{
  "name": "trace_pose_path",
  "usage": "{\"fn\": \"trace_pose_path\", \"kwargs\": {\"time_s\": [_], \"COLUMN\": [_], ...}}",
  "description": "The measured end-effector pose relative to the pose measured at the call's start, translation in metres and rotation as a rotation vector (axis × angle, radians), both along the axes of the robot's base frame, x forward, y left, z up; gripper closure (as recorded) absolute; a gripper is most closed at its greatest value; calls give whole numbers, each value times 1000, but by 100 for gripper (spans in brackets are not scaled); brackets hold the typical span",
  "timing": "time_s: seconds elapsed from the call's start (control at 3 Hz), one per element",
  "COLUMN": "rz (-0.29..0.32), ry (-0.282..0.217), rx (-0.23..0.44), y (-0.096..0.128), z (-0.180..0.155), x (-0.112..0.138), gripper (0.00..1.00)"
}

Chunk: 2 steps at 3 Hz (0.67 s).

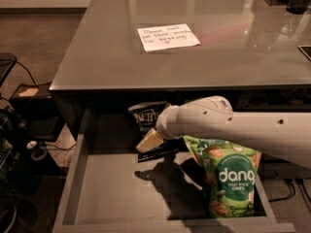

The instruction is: Pick blue chip bag from top drawer and place on counter

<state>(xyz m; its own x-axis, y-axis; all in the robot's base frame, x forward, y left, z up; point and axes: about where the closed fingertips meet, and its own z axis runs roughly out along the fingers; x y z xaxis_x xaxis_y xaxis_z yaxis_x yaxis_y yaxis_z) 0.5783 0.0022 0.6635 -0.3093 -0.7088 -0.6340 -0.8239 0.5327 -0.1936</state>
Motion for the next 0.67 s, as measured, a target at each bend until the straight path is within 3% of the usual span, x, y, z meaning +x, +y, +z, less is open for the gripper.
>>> {"fn": "trace_pose_path", "kwargs": {"time_s": [0.67], "rz": [-28], "ry": [52], "rx": [-16], "y": [3], "z": [-33], "x": [13], "gripper": [0]}}
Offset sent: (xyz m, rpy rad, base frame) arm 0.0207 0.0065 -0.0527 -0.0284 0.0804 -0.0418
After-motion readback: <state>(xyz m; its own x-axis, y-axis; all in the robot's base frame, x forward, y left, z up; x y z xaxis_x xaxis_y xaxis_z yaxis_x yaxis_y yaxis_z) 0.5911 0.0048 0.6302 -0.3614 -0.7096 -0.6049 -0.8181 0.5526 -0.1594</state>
